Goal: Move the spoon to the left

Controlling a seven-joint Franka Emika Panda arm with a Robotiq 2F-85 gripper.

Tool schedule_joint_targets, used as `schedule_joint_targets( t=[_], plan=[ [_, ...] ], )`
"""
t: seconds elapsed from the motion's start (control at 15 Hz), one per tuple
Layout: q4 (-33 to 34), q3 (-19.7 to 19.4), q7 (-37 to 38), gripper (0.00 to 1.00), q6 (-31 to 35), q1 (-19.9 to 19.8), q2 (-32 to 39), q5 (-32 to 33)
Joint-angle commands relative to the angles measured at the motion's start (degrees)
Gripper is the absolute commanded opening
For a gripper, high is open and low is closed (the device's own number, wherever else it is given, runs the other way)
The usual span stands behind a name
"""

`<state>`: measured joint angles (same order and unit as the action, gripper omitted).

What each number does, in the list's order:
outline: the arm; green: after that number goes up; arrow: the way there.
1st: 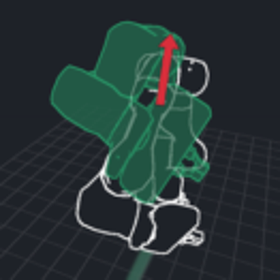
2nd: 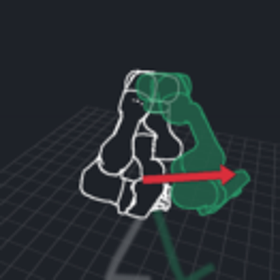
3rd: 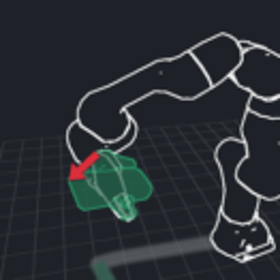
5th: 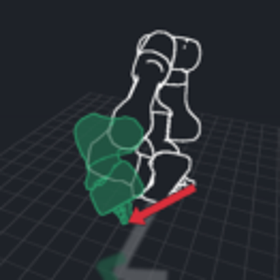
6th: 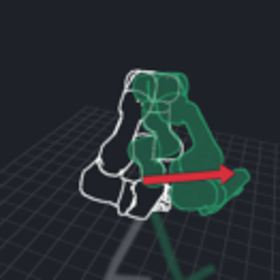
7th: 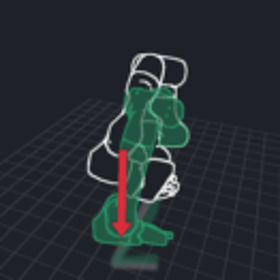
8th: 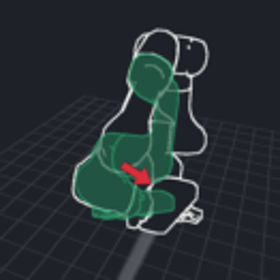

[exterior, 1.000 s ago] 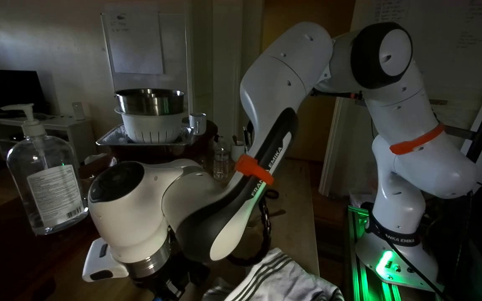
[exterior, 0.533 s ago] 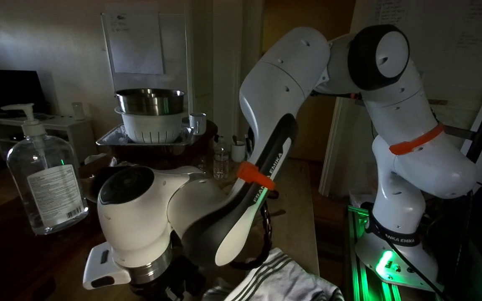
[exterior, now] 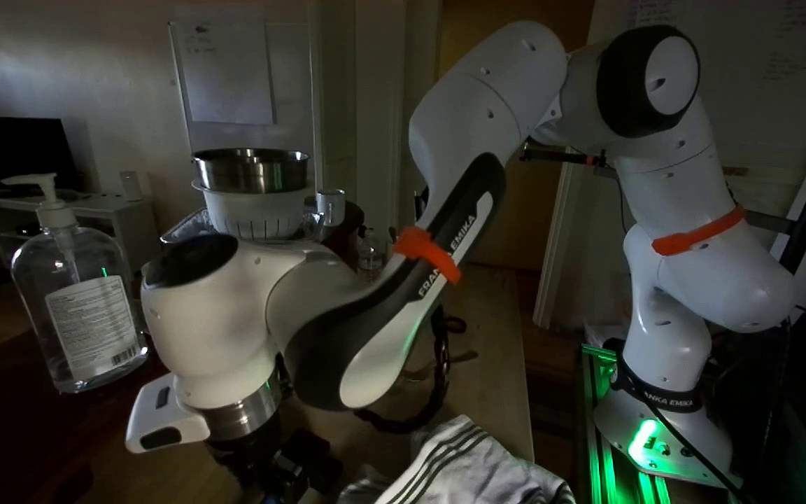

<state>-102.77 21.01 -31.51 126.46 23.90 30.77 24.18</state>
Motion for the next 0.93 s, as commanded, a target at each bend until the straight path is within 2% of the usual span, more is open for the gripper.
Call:
schedule_joint_targets(
  t=[0.0,0.07,0.13,0.27,0.53,0.67,0.73,0.87],
  plan=[
    [1.33,3.0,-5.21,0.91,-11.62,-1.64,-6.85,-7.63],
    [2.07,3.72,-7.33,0.99,-17.11,-1.53,-9.13,-9.88],
    [0.66,2.96,-5.78,1.0,-21.68,-0.69,-11.96,-9.89],
    [1.87,1.98,-0.4,1.0,-32.31,0.32,-17.45,-8.92],
    [-1.1,1.89,6.7,1.0,-45.33,-1.62,-30.04,-11.17],
    [-4.36,1.06,9.97,1.0,-47.65,-2.66,-37.35,-15.74],
    [1.57,1.76,7.15,1.0,-46.89,-1.52,-29.74,-11.76],
    [1.03,1.57,7.13,1.0,-47.31,-1.65,-32.67,-12.17]
  ],
)
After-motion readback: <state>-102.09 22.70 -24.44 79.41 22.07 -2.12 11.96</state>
